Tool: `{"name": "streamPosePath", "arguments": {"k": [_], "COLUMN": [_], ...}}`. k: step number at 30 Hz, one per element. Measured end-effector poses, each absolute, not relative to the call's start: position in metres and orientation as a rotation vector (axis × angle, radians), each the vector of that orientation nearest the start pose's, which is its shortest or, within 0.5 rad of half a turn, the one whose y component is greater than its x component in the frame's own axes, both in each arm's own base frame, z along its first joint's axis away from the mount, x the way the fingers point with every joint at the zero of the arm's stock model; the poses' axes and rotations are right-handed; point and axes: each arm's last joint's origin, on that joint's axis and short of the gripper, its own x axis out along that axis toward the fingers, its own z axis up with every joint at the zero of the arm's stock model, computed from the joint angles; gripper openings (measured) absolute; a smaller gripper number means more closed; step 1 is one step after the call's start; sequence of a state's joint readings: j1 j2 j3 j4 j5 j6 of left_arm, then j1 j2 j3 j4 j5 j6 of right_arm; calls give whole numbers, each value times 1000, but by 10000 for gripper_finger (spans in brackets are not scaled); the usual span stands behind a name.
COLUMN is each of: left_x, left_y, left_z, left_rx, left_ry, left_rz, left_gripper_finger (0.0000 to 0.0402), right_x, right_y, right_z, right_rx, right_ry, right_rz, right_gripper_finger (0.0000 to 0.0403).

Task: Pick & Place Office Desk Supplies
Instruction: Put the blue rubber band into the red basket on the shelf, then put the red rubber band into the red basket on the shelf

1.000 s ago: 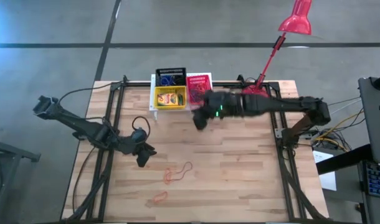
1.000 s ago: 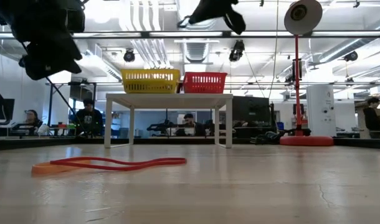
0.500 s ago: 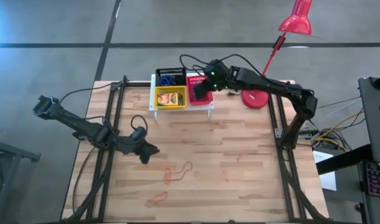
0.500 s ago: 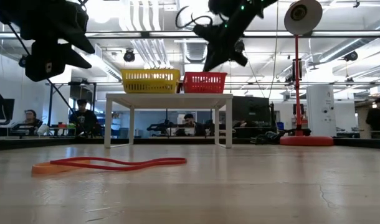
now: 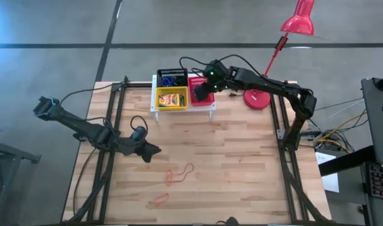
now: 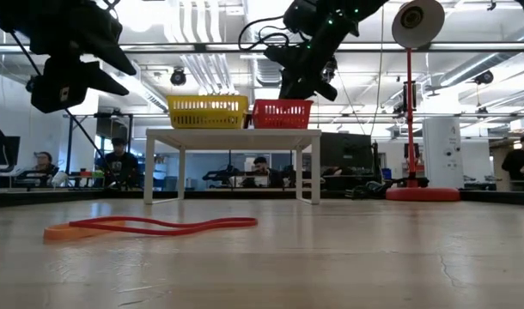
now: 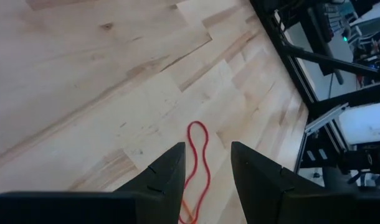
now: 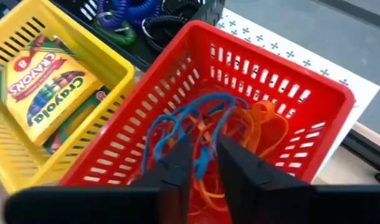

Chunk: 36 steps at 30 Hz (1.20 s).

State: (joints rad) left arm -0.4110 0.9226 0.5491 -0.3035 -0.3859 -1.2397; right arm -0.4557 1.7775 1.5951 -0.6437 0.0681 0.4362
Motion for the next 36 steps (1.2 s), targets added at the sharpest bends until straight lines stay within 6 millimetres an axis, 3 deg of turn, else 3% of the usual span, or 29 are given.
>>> {"name": "streamPosePath", "arguments": {"k": [5,11,17,21,24,28,36], "left_x": [174,175,177,183,191,205,247], "left_y": [-64,-64,-67,-74,-81,-90,-107], "left_z": [222,223,223,216,209,203,182], "left_rx": [-956,-968,-877,-754,-627,-444,-221], "left_ry": [534,517,565,655,732,794,784], "left_rz": [357,342,254,127,37,-40,-122], "left_gripper_finger": [133,133,133,133,133,133,135], "right_x": [348,334,310,297,287,271,240], "right_y": [-173,-151,-101,-57,-23,19,74], "right_z": [310,345,389,398,394,374,320], "right_rx": [540,469,366,346,332,333,516], "right_ry": [702,638,561,562,576,604,575], "right_rz": [-658,-496,-363,-246,-200,-260,-454], "right_gripper_finger": [137,186,184,176,172,171,165]}}
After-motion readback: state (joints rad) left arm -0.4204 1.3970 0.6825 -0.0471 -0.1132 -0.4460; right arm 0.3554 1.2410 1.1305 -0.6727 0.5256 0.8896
